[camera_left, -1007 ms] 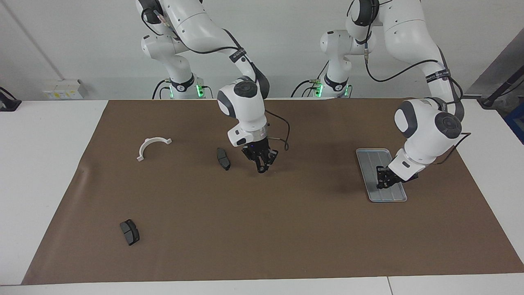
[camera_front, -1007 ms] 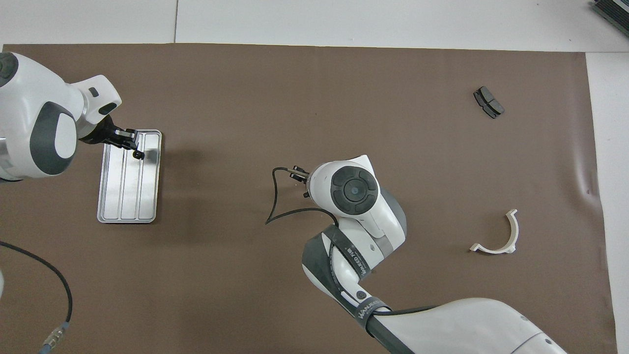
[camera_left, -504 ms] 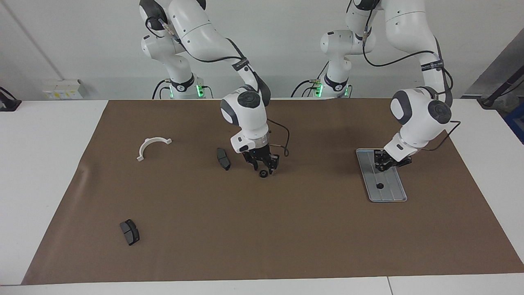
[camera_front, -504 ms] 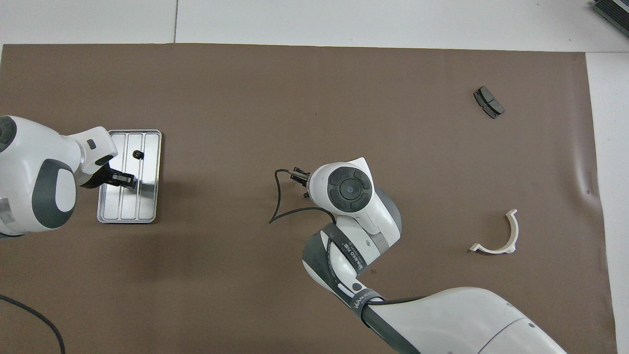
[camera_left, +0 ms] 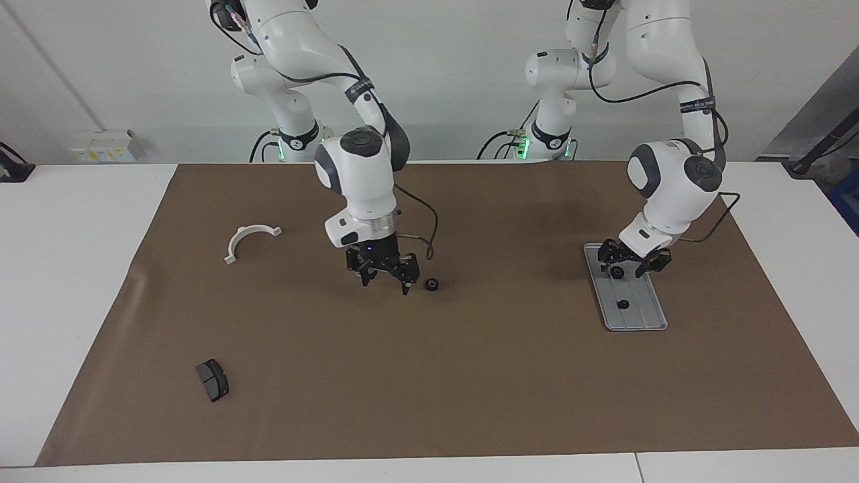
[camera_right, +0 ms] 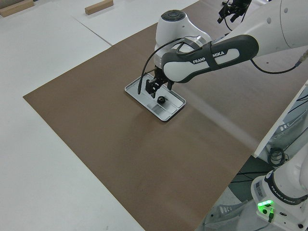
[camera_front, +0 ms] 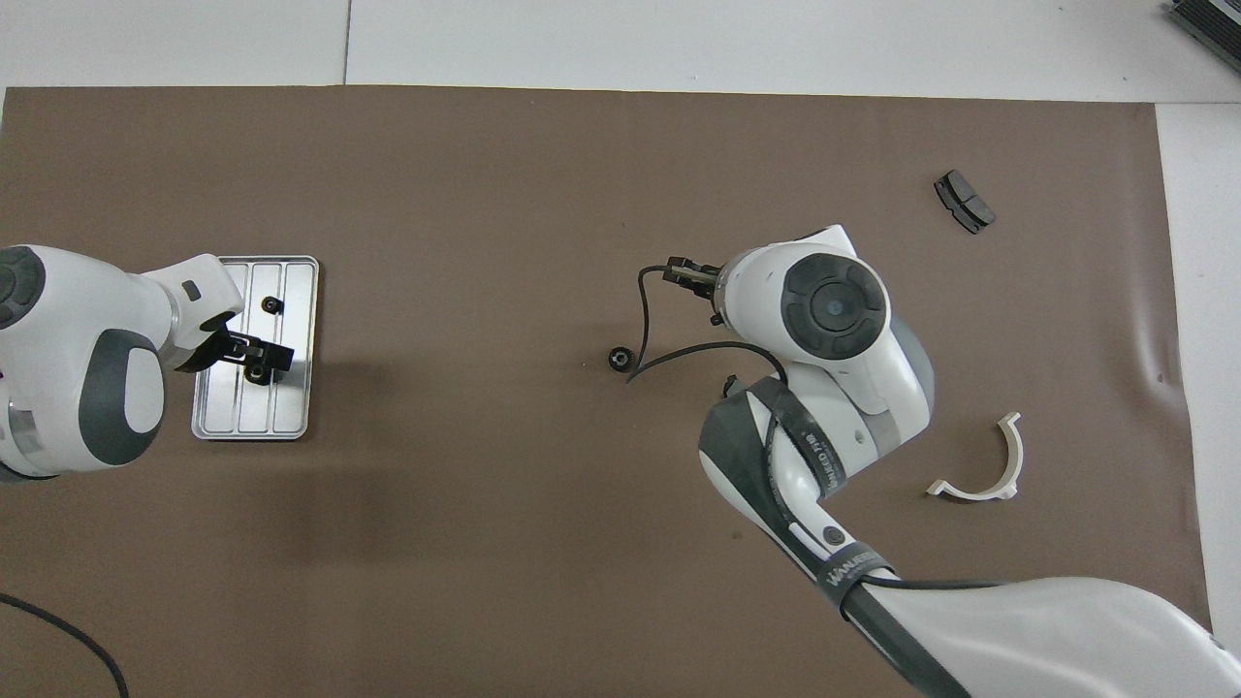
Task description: Pick bearing gear from pile to tray
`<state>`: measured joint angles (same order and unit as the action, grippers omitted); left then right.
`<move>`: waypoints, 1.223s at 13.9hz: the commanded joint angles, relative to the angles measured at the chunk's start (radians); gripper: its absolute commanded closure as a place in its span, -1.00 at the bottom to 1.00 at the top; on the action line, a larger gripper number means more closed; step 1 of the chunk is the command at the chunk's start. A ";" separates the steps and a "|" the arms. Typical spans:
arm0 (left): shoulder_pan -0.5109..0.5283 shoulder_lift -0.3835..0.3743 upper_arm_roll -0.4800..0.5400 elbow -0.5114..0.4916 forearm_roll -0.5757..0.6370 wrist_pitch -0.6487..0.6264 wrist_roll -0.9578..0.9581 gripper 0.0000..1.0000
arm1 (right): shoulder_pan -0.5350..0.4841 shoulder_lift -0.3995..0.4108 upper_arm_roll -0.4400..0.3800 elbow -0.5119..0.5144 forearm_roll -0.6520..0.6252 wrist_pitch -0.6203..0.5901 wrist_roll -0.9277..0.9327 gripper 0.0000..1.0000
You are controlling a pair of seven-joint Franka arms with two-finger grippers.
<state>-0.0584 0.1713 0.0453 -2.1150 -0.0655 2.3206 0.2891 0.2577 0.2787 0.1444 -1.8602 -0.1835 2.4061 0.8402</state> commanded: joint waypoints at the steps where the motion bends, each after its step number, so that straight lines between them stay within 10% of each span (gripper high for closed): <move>1: -0.136 0.013 0.005 0.084 0.001 -0.015 -0.242 -0.78 | -0.066 -0.087 0.012 -0.019 -0.021 -0.076 -0.116 -1.00; 7: -0.441 0.033 0.010 0.159 0.010 -0.020 -0.654 -0.78 | -0.224 -0.271 0.011 -0.004 0.071 -0.277 -0.375 -1.00; 13: -0.586 0.258 0.011 0.483 0.013 -0.148 -0.874 -0.70 | -0.337 -0.322 0.006 0.111 0.128 -0.502 -0.558 -1.00; 17: -0.623 0.332 0.011 0.547 0.012 -0.147 -0.884 -0.68 | -0.232 -0.317 -0.169 0.179 0.133 -0.622 -0.668 -1.00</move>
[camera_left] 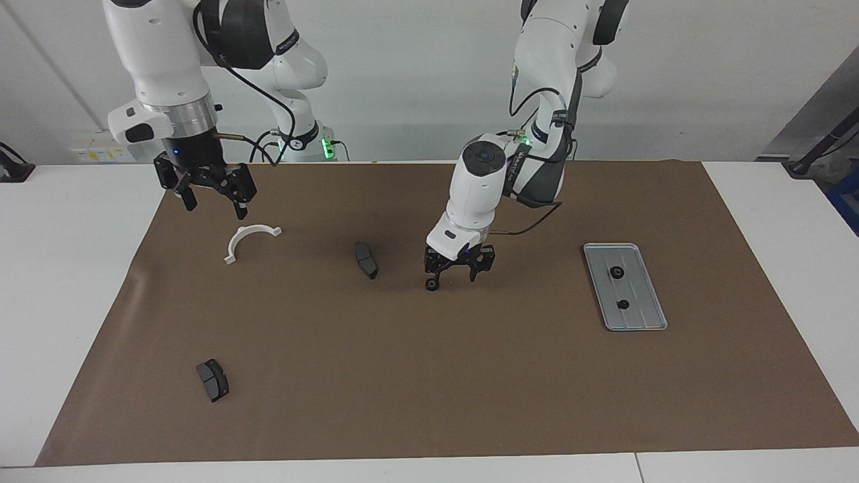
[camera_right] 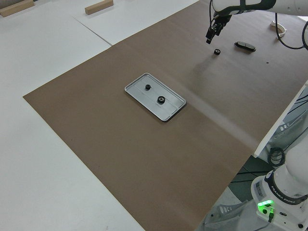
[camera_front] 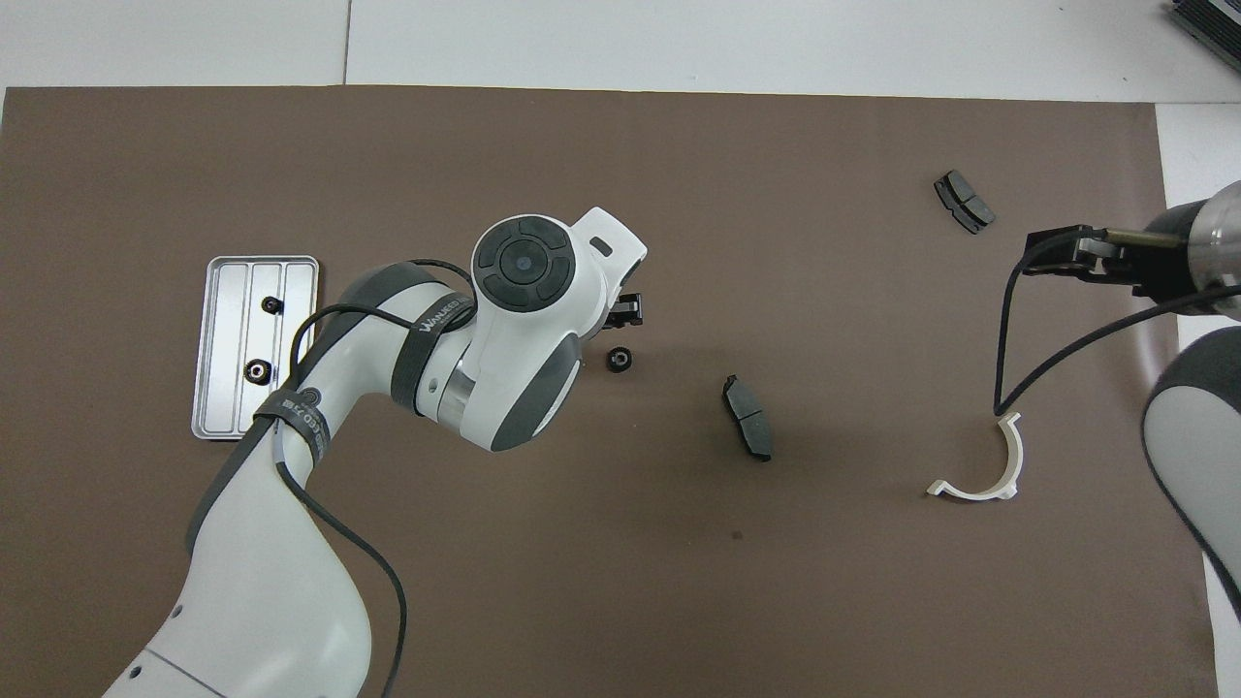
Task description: Pick bearing gear from pile to tray
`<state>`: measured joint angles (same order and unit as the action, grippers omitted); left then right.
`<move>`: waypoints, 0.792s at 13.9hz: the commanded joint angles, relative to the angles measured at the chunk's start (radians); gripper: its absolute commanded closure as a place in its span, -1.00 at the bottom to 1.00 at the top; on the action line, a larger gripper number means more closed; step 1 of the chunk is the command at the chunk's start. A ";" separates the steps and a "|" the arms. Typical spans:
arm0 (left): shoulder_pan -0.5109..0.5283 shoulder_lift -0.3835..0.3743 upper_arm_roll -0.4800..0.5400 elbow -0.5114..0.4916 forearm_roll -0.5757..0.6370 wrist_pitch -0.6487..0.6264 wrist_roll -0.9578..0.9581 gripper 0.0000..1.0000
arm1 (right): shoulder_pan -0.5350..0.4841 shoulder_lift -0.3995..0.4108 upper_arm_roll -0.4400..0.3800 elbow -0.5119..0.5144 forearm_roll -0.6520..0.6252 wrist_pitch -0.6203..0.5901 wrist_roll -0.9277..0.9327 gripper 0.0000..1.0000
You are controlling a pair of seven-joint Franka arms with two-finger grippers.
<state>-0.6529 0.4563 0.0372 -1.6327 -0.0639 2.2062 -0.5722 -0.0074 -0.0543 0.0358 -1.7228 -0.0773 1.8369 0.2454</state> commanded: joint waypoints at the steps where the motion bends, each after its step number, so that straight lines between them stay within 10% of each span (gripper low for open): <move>1: -0.033 0.047 0.020 0.063 0.012 -0.033 -0.023 -0.67 | 0.035 0.016 -0.082 0.057 0.051 -0.085 -0.106 -1.00; 11: -0.066 0.100 0.018 0.034 0.009 0.035 -0.034 -0.57 | 0.043 -0.022 -0.142 0.023 0.062 -0.177 -0.219 -1.00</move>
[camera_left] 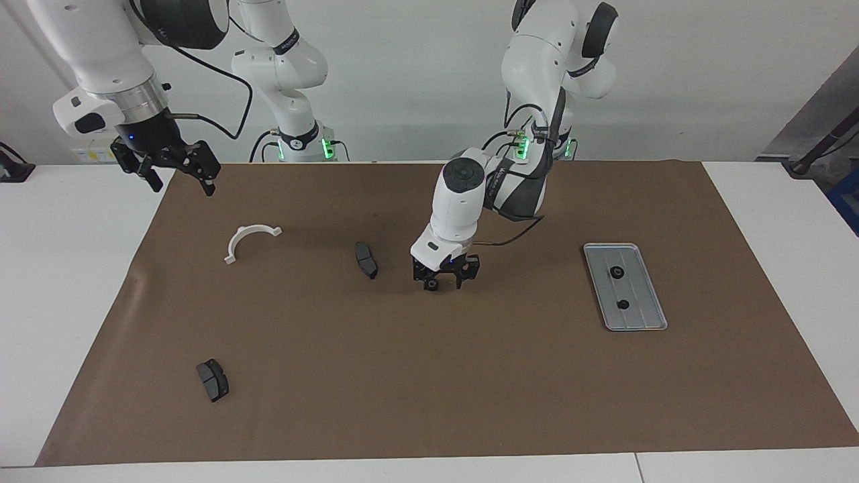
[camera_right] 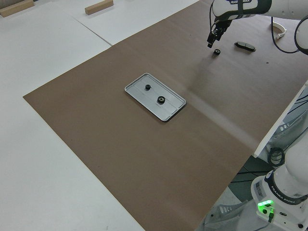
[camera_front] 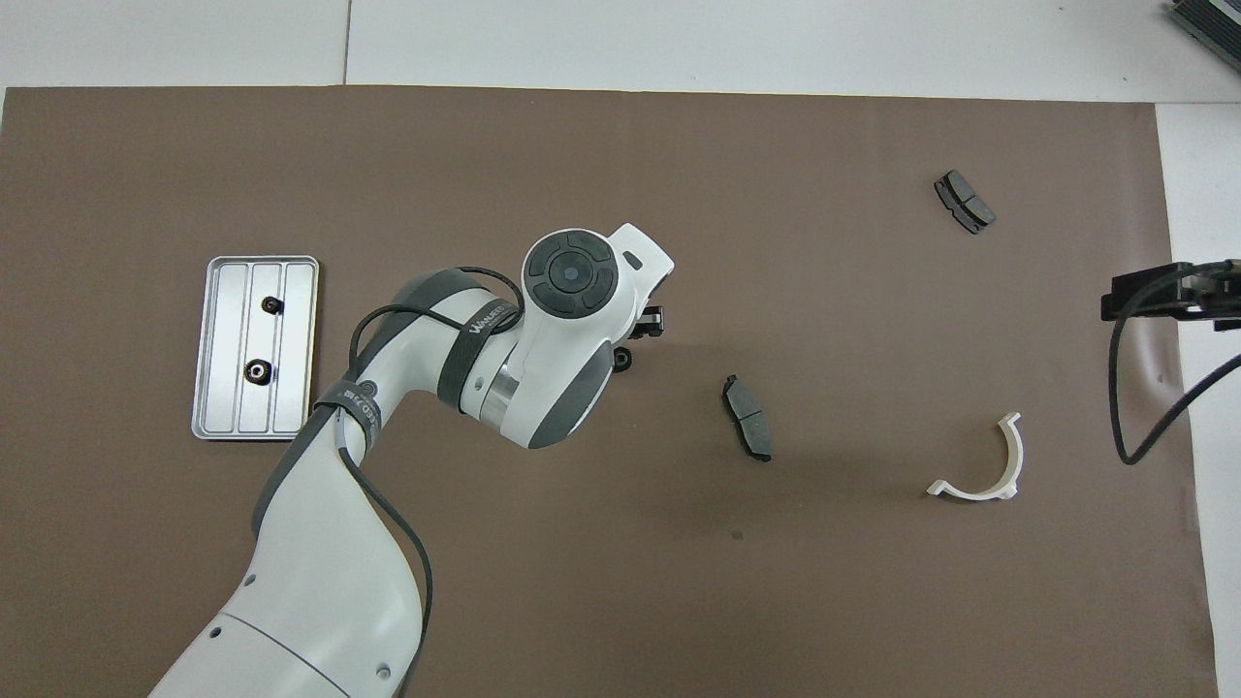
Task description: Pick bearing gear from pile to tray
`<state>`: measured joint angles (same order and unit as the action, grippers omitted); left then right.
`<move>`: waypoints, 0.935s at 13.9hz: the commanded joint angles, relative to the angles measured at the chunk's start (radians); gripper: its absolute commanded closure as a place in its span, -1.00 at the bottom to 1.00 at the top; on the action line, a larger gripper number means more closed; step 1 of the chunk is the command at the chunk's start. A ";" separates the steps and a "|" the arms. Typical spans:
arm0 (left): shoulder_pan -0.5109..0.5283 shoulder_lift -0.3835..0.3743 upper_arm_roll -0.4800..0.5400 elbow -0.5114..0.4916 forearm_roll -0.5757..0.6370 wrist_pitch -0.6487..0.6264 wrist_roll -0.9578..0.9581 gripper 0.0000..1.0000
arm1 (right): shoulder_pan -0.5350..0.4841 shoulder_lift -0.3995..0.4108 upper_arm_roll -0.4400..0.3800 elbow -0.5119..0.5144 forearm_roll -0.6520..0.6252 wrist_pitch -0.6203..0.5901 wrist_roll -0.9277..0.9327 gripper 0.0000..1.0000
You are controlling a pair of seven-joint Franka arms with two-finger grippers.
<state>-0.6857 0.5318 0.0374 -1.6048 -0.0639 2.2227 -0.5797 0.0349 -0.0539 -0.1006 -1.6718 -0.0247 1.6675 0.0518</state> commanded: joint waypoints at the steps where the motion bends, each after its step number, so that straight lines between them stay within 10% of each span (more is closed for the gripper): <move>1: -0.034 0.025 0.018 0.006 0.007 0.018 -0.026 -0.57 | 0.000 -0.024 -0.005 -0.028 0.009 -0.009 -0.027 -1.00; 13: -0.049 0.045 0.016 -0.023 0.012 0.066 -0.037 -0.48 | 0.008 -0.034 -0.011 -0.025 0.020 -0.046 -0.027 -1.00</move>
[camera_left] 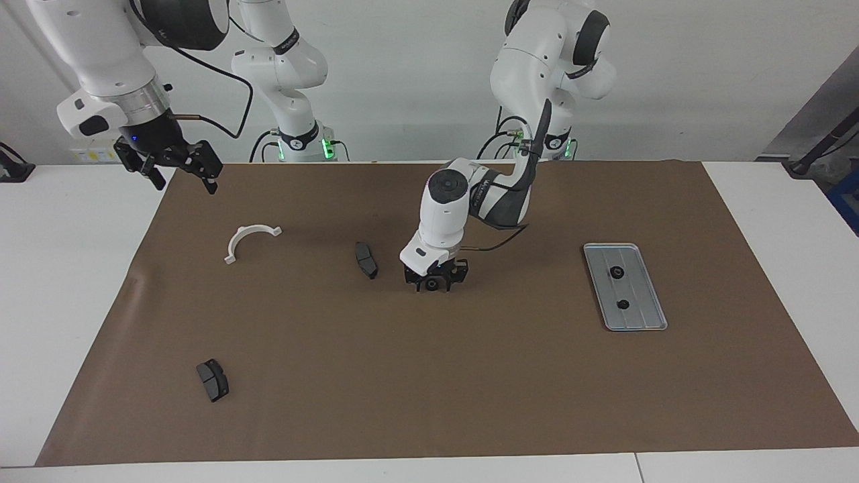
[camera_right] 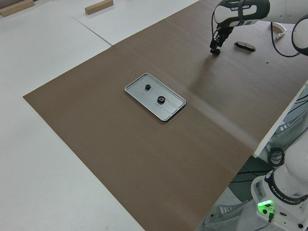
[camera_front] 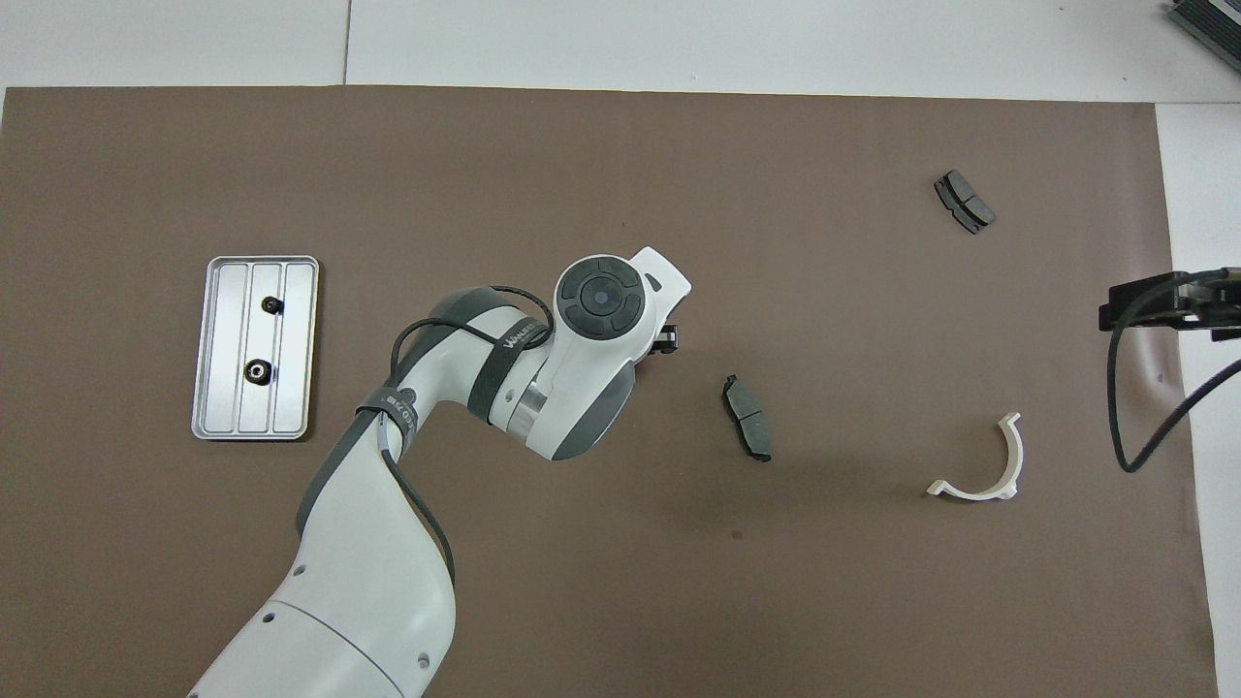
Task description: Pick bearing gear from pile to tray
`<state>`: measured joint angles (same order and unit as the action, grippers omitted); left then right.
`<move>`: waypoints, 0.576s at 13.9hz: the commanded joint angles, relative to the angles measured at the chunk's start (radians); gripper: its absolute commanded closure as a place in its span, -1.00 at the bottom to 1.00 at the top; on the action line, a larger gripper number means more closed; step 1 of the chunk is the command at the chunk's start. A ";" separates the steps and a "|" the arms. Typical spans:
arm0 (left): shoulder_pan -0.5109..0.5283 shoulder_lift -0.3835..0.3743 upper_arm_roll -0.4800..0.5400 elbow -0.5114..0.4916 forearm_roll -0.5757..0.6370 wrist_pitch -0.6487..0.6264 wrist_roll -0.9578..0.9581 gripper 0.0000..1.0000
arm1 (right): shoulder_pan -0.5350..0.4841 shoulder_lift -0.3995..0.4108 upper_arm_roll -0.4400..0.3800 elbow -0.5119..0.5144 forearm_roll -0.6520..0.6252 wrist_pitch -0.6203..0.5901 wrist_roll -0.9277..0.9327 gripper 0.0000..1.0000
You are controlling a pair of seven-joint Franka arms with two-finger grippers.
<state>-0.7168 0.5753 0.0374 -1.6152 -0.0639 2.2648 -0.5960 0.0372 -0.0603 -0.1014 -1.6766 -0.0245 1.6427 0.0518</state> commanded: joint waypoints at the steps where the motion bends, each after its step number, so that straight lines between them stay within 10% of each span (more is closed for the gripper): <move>1: -0.018 0.001 0.016 -0.015 0.013 0.024 -0.021 -0.46 | 0.007 -0.027 -0.008 -0.022 0.021 -0.026 -0.024 -1.00; 8: -0.035 0.000 0.018 -0.035 0.013 0.012 -0.021 -0.34 | 0.003 -0.024 0.016 -0.005 0.023 -0.058 -0.018 -1.00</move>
<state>-0.7210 0.5806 0.0403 -1.6184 -0.0589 2.2653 -0.5962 0.0509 -0.0676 -0.0820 -1.6761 -0.0231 1.6036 0.0518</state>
